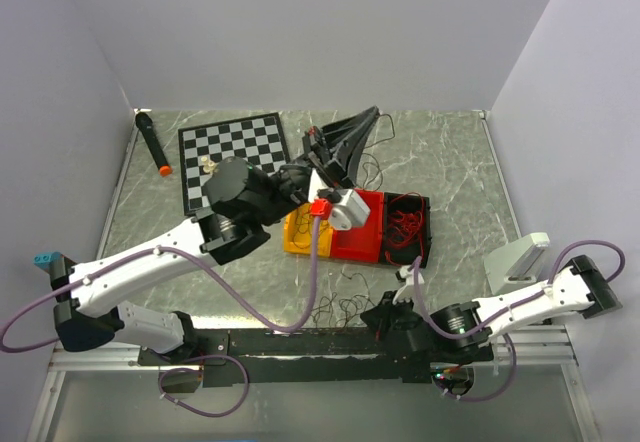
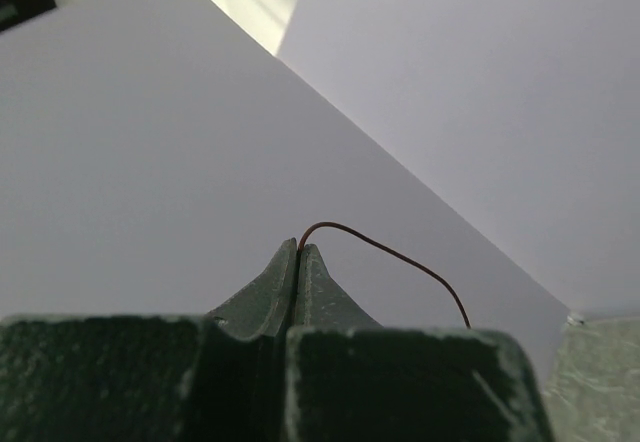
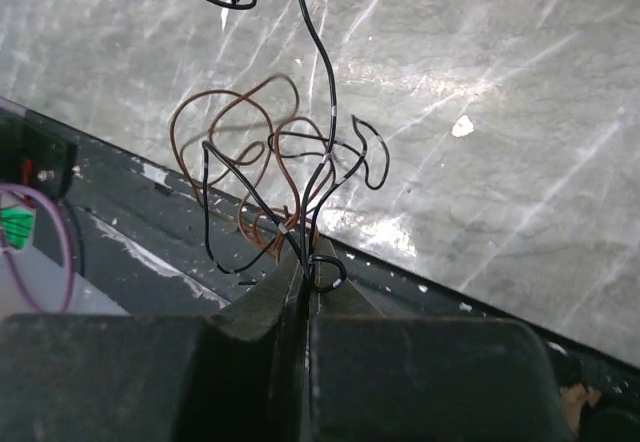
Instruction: Untangle the cables
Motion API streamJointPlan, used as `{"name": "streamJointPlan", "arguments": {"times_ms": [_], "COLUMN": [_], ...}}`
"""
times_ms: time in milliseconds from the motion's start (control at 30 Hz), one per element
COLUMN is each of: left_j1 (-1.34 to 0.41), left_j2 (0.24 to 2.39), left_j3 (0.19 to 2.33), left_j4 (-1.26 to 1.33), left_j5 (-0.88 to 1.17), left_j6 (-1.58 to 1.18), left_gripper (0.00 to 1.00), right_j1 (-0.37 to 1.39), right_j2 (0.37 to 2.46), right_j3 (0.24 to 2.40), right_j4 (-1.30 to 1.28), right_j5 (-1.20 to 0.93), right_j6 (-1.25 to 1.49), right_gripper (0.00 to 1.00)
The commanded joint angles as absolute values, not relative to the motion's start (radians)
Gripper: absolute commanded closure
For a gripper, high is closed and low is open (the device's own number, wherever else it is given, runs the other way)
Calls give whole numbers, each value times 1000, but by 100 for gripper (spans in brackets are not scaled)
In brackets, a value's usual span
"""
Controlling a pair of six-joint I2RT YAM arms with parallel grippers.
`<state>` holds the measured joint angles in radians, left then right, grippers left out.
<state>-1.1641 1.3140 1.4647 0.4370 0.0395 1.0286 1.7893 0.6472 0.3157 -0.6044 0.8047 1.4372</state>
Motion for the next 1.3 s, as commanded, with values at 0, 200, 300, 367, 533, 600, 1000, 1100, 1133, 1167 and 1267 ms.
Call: {"name": "streamJointPlan", "arguments": {"times_ms": [0,200,300,367,533,600,1000,1100,1133,1167,1267], "left_j1": [-1131,-1066,-1031,-1019,-1008,-1008,-1034,-1034,-1034,-1034,-1034], "left_j2": [1338,1400,1445,1476,1516,1519,1470,1454,1451,1450,1443], "left_j3": [1401,1328,1333,1354,1417,1448,1453,1416,1414,1404,1362], "left_j4": [546,577,589,617,712,729,772,764,753,744,738], "left_j5": [3,3,-32,-41,-22,-9,66,61,55,54,51], "left_j6": [936,882,859,839,827,833,890,888,887,884,885], "left_gripper": [99,99,99,99,99,99,99,99,99,99,99], "right_j1": [1853,1933,1982,1999,2010,2011,2011,2011,2011,2011,2011], "right_j2": [635,658,666,664,640,621,618,617,617,618,624], "right_j3": [365,390,387,374,336,324,321,322,324,325,331], "right_j4": [-780,-922,-992,-1017,-1028,-1028,-1023,-1026,-1026,-1028,-1034], "right_j5": [911,959,972,971,965,969,969,968,968,968,971], "right_j6": [1589,1762,1862,1910,1953,1957,1951,1951,1951,1951,1954], "right_gripper": [100,100,100,100,100,100,100,100,100,100,100]}}
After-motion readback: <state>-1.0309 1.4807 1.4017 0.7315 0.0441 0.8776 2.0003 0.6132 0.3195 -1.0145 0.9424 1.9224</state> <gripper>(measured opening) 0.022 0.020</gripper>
